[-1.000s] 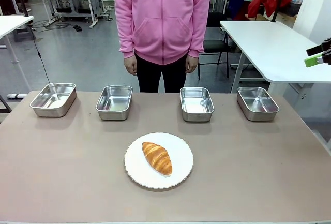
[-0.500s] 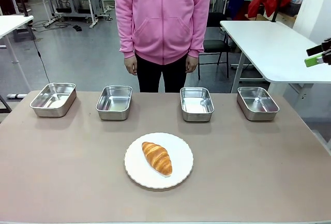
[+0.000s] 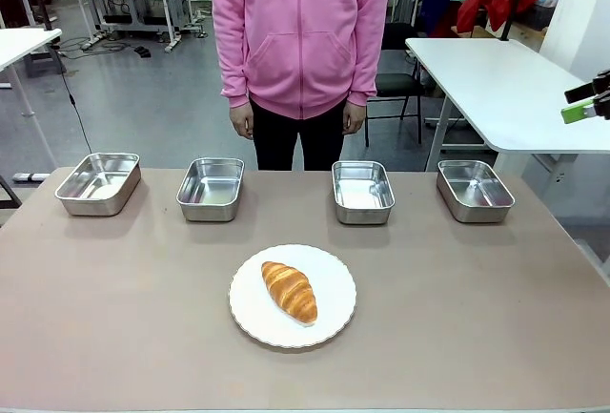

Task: Place the bread in the container.
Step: Place the Butter Roll into the Airtight Container indicated by the human.

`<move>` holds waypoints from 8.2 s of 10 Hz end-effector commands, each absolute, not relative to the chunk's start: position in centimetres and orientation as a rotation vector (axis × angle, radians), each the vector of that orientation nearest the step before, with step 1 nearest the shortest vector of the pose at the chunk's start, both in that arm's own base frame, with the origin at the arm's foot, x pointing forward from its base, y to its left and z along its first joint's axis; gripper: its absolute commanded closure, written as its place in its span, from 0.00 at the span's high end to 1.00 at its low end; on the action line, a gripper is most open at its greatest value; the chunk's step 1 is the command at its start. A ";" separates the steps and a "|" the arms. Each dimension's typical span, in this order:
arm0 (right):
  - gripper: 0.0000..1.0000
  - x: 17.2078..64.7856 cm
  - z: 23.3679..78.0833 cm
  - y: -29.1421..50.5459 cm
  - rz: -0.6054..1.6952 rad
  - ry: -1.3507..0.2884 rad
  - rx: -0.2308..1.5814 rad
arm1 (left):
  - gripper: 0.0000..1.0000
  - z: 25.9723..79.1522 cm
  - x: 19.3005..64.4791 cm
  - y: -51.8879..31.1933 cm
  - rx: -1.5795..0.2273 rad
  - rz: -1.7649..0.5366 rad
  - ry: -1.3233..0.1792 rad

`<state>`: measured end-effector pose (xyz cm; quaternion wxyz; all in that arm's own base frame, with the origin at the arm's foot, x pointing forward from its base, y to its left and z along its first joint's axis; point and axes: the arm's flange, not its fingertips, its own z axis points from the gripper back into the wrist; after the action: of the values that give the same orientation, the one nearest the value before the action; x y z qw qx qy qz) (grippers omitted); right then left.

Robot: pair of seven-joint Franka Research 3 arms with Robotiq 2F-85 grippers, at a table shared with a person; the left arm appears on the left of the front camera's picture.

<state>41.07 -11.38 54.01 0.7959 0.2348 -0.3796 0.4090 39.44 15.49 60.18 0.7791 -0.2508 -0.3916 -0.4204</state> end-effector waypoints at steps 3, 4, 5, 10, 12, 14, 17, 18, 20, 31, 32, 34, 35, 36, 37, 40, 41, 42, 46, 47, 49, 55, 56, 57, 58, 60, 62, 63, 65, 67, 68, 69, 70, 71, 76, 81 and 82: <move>1.00 41.0 54.2 -11.3 0.883 -0.821 0.507 | 1.00 60.2 39.3 15.5 -0.542 -0.909 -0.850; 1.00 41.0 54.2 -11.3 0.883 -0.821 0.507 | 1.00 60.2 39.3 15.5 -0.542 -0.909 -0.850; 1.00 41.0 54.2 -11.3 0.883 -0.821 0.507 | 1.00 60.2 39.3 15.5 -0.542 -0.909 -0.850; 1.00 41.0 54.2 -11.3 0.883 -0.821 0.507 | 1.00 60.2 39.3 15.5 -0.542 -0.909 -0.850; 1.00 41.0 54.2 -11.3 0.883 -0.821 0.507 | 1.00 60.2 39.3 15.5 -0.542 -0.909 -0.850; 1.00 41.0 54.2 -11.3 0.883 -0.821 0.507 | 1.00 60.2 39.3 15.5 -0.542 -0.909 -0.850; 1.00 41.0 54.2 -11.3 0.883 -0.821 0.507 | 1.00 60.2 39.3 15.5 -0.542 -0.909 -0.850; 1.00 41.0 54.2 -11.3 0.883 -0.821 0.507 | 1.00 60.2 39.3 15.5 -0.542 -0.909 -0.850; 1.00 41.0 54.2 -11.3 0.883 -0.821 0.507 | 1.00 60.2 39.3 15.5 -0.542 -0.909 -0.850; 1.00 41.0 54.2 -11.3 0.883 -0.821 0.507 | 1.00 60.2 39.3 15.5 -0.542 -0.909 -0.850; 1.00 41.0 54.2 -11.3 0.883 -0.821 0.507 | 1.00 60.2 39.3 15.5 -0.542 -0.909 -0.850; 1.00 41.0 54.2 -11.3 0.883 -0.821 0.507 | 1.00 60.2 39.3 15.5 -0.542 -0.909 -0.850; 1.00 41.0 54.2 -11.3 0.883 -0.821 0.507 | 1.00 60.2 39.3 15.5 -0.542 -0.909 -0.850; 1.00 41.0 54.2 -11.3 0.883 -0.821 0.507 | 1.00 60.2 39.3 15.5 -0.542 -0.909 -0.850; 1.00 41.0 54.2 -11.3 0.883 -0.821 0.507 | 1.00 60.2 39.3 15.5 -0.542 -0.909 -0.850; 1.00 41.0 54.2 -11.3 0.883 -0.821 0.507 | 1.00 60.2 39.3 15.5 -0.542 -0.909 -0.850; 1.00 41.0 54.2 -11.3 0.883 -0.821 0.507 | 1.00 60.2 39.3 15.5 -0.542 -0.909 -0.850; 1.00 41.0 54.2 -11.3 0.883 -0.821 0.507 | 1.00 60.2 39.3 15.5 -0.542 -0.909 -0.850; 1.00 41.0 54.2 -11.3 0.883 -0.821 0.507 | 1.00 60.2 39.3 15.5 -0.542 -0.909 -0.850; 1.00 41.0 54.2 -11.3 0.883 -0.821 0.507 | 1.00 60.2 39.3 15.5 -0.542 -0.909 -0.850; 1.00 41.0 54.2 -11.3 0.883 -0.821 0.507 | 1.00 60.2 39.3 15.5 -0.542 -0.909 -0.850; 1.00 41.0 54.2 -11.3 0.883 -0.821 0.507 | 1.00 60.2 39.3 15.5 -0.542 -0.909 -0.850; 1.00 41.0 54.2 -11.3 0.883 -0.821 0.507 | 1.00 60.2 39.3 15.5 -0.542 -0.909 -0.850; 1.00 41.0 54.2 -11.3 0.883 -0.821 0.507 | 1.00 60.2 39.3 15.5 -0.542 -0.909 -0.850; 1.00 41.0 54.2 -11.3 0.883 -0.821 0.507 | 1.00 60.2 39.3 15.5 -0.542 -0.909 -0.850; 1.00 41.0 54.2 -11.3 0.883 -0.821 0.507 | 1.00 60.2 39.3 15.5 -0.542 -0.909 -0.850; 1.00 41.0 54.2 -11.3 0.883 -0.821 0.507 | 1.00 60.2 39.3 15.5 -0.542 -0.909 -0.850; 1.00 41.0 54.2 -11.3 0.883 -0.821 0.507 | 1.00 60.2 39.3 15.5 -0.542 -0.909 -0.850; 1.00 41.0 54.2 -11.3 0.883 -0.821 0.507 | 1.00 60.2 39.3 15.5 -0.542 -0.909 -0.850; 1.00 41.0 54.2 -11.3 0.883 -0.821 0.507 | 1.00 60.2 39.3 15.5 -0.542 -0.909 -0.850; 1.00 41.0 54.2 -11.3 0.883 -0.821 0.507 | 1.00 60.2 39.3 15.5 -0.542 -0.909 -0.850; 1.00 41.0 54.2 -11.3 0.883 -0.821 0.507 | 1.00 60.2 39.3 15.5 -0.542 -0.909 -0.850; 1.00 41.0 54.2 -11.3 0.883 -0.821 0.507 | 1.00 60.2 39.3 15.5 -0.542 -0.909 -0.850; 1.00 41.0 54.2 -11.3 0.883 -0.821 0.507 | 1.00 60.2 39.3 15.5 -0.542 -0.909 -0.850; 1.00 41.0 54.2 -11.3 0.883 -0.821 0.507 | 1.00 60.2 39.3 15.5 -0.542 -0.909 -0.850; 1.00 41.0 54.2 -11.3 0.883 -0.821 0.507 | 1.00 60.2 39.3 15.5 -0.542 -0.909 -0.850; 1.00 41.0 54.2 -11.3 0.883 -0.821 0.507 | 1.00 60.2 39.3 15.5 -0.542 -0.909 -0.850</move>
<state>41.07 -11.38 54.01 0.7959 0.2350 -0.3795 0.4090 39.44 15.49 60.18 0.7791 -0.2507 -0.3916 -0.4204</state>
